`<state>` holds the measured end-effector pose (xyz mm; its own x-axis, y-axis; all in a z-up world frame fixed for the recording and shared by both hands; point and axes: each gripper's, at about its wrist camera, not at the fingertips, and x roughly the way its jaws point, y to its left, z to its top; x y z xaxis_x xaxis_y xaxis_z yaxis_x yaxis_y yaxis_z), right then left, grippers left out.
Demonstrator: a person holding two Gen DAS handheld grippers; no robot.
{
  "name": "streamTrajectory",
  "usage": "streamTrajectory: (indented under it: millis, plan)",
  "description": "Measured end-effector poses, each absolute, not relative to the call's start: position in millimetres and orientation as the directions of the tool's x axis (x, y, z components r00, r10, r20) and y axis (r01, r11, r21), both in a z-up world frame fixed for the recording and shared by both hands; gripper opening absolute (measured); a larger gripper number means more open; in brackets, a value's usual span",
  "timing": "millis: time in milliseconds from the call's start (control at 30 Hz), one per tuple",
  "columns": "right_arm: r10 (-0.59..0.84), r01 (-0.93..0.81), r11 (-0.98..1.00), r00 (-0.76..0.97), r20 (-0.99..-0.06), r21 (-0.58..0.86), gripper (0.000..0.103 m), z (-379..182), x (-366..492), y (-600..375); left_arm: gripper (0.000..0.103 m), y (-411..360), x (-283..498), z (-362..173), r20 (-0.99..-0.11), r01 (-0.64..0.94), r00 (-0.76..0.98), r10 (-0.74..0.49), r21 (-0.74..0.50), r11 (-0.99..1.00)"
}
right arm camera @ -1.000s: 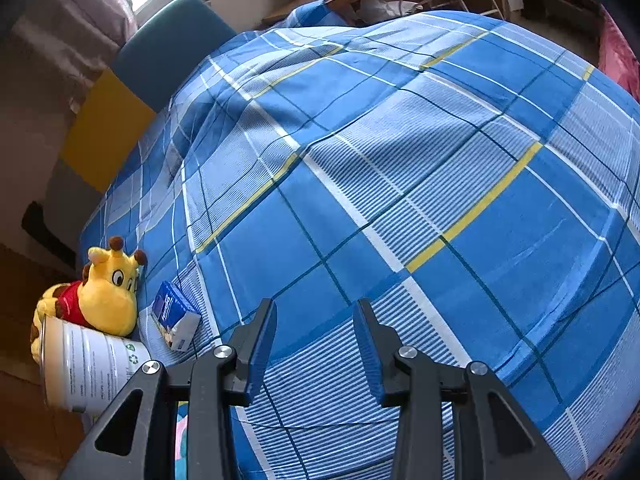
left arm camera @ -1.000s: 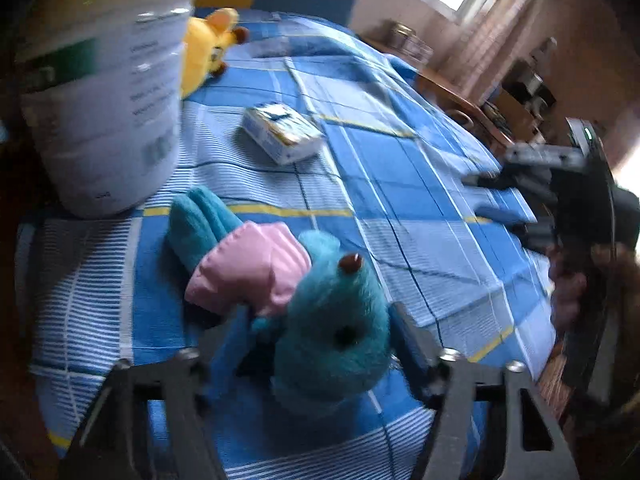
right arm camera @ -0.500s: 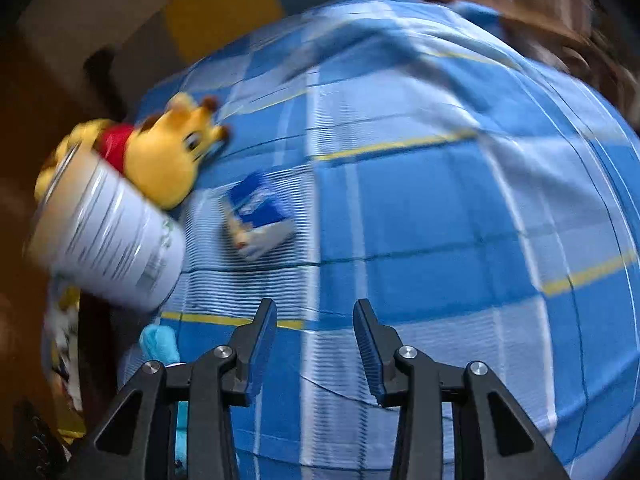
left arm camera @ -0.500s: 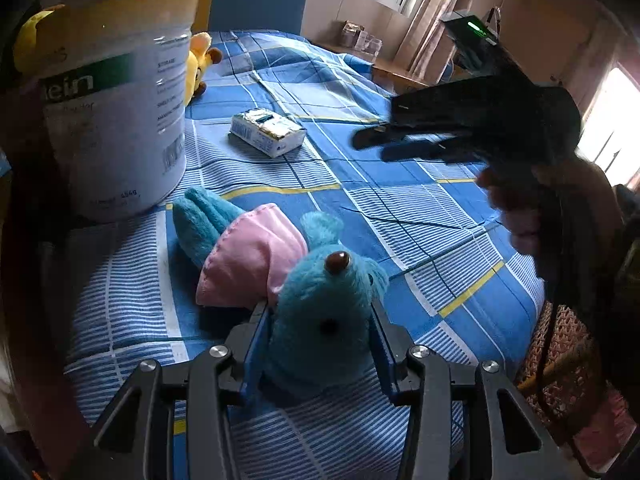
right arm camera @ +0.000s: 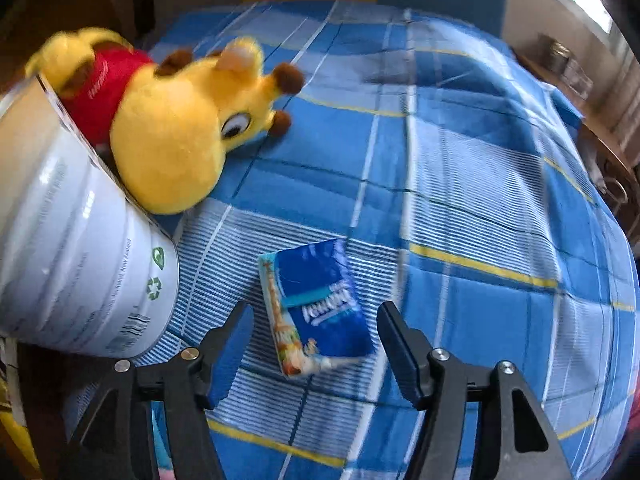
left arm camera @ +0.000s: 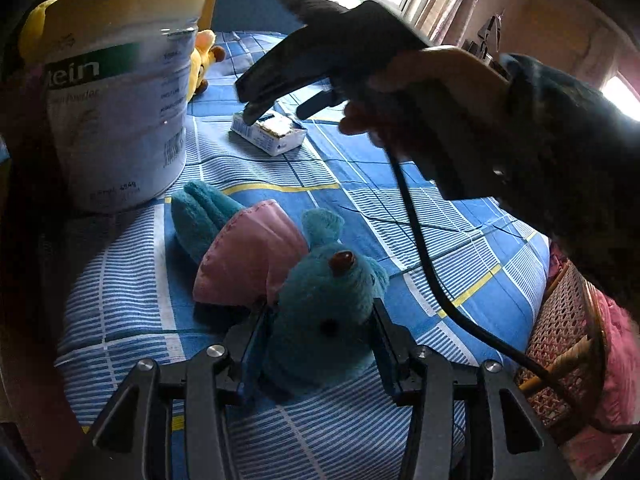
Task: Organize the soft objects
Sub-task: 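Grasp the blue Tempo tissue pack with the right gripper while the left holds the bear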
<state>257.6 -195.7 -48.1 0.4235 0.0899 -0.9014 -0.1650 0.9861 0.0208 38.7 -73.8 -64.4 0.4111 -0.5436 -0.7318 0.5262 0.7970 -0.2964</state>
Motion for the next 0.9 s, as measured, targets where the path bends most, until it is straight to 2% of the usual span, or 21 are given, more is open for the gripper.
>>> streamTrajectory:
  millis: [67, 100, 133, 367, 533, 700, 900]
  plan:
    - [0.064, -0.162, 0.987, 0.394, -0.917, 0.000, 0.065, -58.9, 263.8, -193.2, 0.050, -73.5, 38.5, -64.6, -0.731, 0.523, 0.412, -0.545, -0.300, 0.798]
    - [0.069, -0.158, 0.987, 0.389, -0.919, 0.007, 0.062, -62.0, 263.9, -194.0, 0.050, -73.6, 38.3, -64.7, -0.731, 0.523, 0.412, -0.544, -0.299, 0.798]
    - [0.065, -0.149, 0.989, 0.387, -0.920, 0.007, 0.054, -64.3, 262.5, -195.2, 0.050, -73.6, 38.0, -64.5, -0.732, 0.524, 0.412, -0.543, -0.297, 0.798]
    - [0.001, -0.049, 0.998, 0.467, -0.884, -0.025, 0.054, -51.3, 216.0, -227.4, 0.051, -73.9, 38.5, -64.7, -0.736, 0.516, 0.416, -0.534, -0.293, 0.805]
    - [-0.081, 0.029, 0.997, 0.406, -0.910, -0.075, 0.054, -72.8, 177.7, -264.5, 0.051, -83.1, 34.8, -62.8, -0.743, 0.514, 0.439, -0.505, -0.253, 0.820]
    - [0.000, 0.120, 0.991, 0.390, -0.921, 0.051, 0.055, -85.9, 173.2, -294.9, 0.051, -91.6, 29.5, -61.4, -0.755, 0.518, 0.465, -0.462, -0.192, 0.834]
    - [-0.005, 0.131, 0.990, 0.400, -0.916, 0.052, 0.055, -87.2, 170.2, -292.2, 0.050, -95.7, 24.0, -58.7, -0.760, 0.522, 0.484, -0.434, -0.148, 0.840]
